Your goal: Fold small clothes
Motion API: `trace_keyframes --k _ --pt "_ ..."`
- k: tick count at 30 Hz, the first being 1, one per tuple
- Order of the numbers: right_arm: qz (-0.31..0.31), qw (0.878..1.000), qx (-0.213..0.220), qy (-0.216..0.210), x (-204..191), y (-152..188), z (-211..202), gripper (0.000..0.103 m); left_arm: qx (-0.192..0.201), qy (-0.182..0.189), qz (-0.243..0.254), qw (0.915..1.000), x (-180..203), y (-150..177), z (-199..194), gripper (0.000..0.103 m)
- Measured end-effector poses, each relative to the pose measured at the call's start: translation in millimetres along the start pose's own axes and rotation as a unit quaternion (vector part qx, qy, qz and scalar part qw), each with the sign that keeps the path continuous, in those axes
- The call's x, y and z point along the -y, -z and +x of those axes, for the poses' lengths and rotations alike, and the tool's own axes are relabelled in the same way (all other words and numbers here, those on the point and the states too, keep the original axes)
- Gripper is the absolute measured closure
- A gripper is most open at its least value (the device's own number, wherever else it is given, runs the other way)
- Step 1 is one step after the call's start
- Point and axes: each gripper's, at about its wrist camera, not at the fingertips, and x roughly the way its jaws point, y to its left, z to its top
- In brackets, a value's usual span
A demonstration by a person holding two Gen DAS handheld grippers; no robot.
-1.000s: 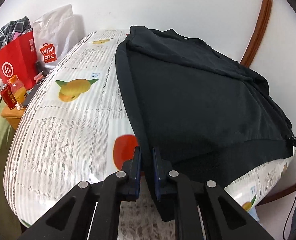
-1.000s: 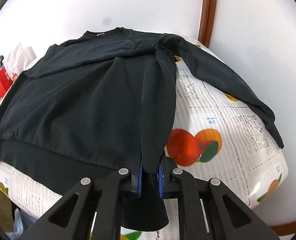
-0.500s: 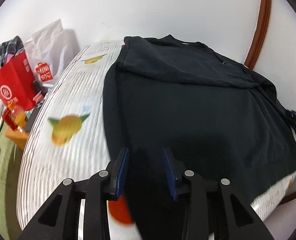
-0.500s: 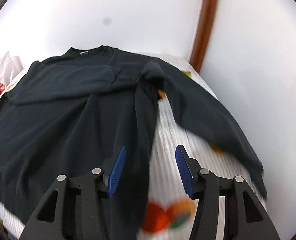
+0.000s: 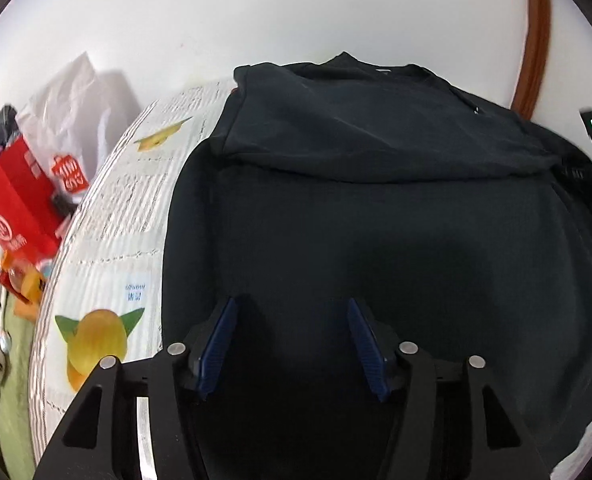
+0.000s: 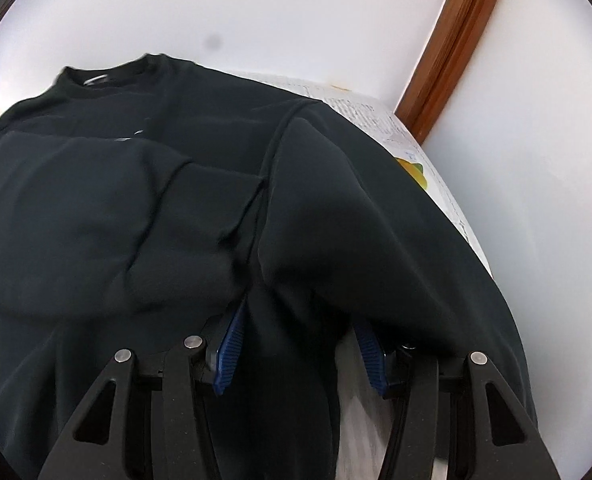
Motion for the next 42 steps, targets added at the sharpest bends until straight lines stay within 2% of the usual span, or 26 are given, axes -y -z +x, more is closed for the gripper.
trace_keyframes --k 2,3,4,5,9,11,15,20,23,25,27,28,30,34,37,39,42 --pt "0.003 1.000 0.003 0.000 -0.1 -5.2 5.9 0.052 0.004 0.001 -0.005 1.0000 -0.7 1.0 0.0 0.046" --pt "0.006 1.000 0.011 -0.007 0.7 -7.6 9.0 0.056 0.006 0.003 -0.009 0.9999 -1.8 2.3 -0.1 0.046" --pt "0.013 1.000 0.016 -0.017 3.8 -6.4 9.5 0.082 0.007 0.005 -0.010 0.9999 -2.2 2.2 0.2 0.046" --pt "0.020 0.999 0.013 -0.028 8.2 -8.5 12.5 0.091 0.007 0.009 -0.013 0.9999 -3.8 2.4 0.6 0.046" --pt "0.129 0.985 0.025 -0.108 43.0 -2.0 11.6 0.089 0.007 0.012 -0.016 0.9998 -6.7 2.9 0.7 0.046" --pt "0.143 0.983 0.019 -0.117 47.6 -0.1 12.8 0.088 0.007 0.011 -0.015 0.9998 -8.0 2.7 1.3 0.045" --pt "0.129 0.987 0.009 -0.099 39.4 4.1 -1.3 0.073 0.006 0.008 -0.013 0.9999 -6.6 2.2 1.4 0.045" --pt "0.072 0.992 0.015 -0.101 32.2 40.1 -46.3 0.067 -0.008 0.021 -0.010 0.9997 -3.4 2.8 -1.6 0.038" --pt "0.051 0.995 0.033 -0.076 49.9 77.3 -79.2 0.051 -0.012 0.022 -0.002 0.9997 0.6 8.5 -9.8 0.038" --pt "0.047 0.998 0.042 -0.029 76.2 102.8 -94.9 0.034 -0.010 0.029 -0.002 0.9995 0.2 13.8 -16.3 0.036" --pt "0.055 0.998 0.037 0.011 106.3 122.6 -100.5 0.024 -0.007 0.030 -0.007 0.9995 -1.0 17.9 -21.8 0.036" --pt "0.063 0.997 0.028 0.029 125.7 134.3 -100.7 0.022 -0.006 0.032 -0.012 0.9994 -2.7 19.9 -24.4 0.036" --pt "0.076 0.996 0.002 0.047 155.0 152.1 -96.4 0.022 -0.008 0.035 -0.026 0.9990 -5.9 23.4 -28.5 0.036" --pt "0.099 0.992 -0.020 0.074 187.9 171.1 -80.3 0.022 -0.010 0.032 -0.035 0.9988 -3.2 28.1 -35.1 0.036" --pt "0.092 0.993 -0.034 0.067 195.4 174.7 -64.3 0.022 -0.015 0.019 -0.032 0.9992 0.1 30.9 -37.7 0.036" --pt "0.095 0.993 -0.021 0.060 195.4 172.8 -60.6 0.024 -0.020 0.010 -0.030 0.9993 0.3 32.6 -39.5 0.036" --pt "0.113 0.993 -0.017 0.034 198.2 167.6 -55.8 0.052 -0.022 0.001 -0.034 0.9992 -1.7 34.2 -42.2 0.036"
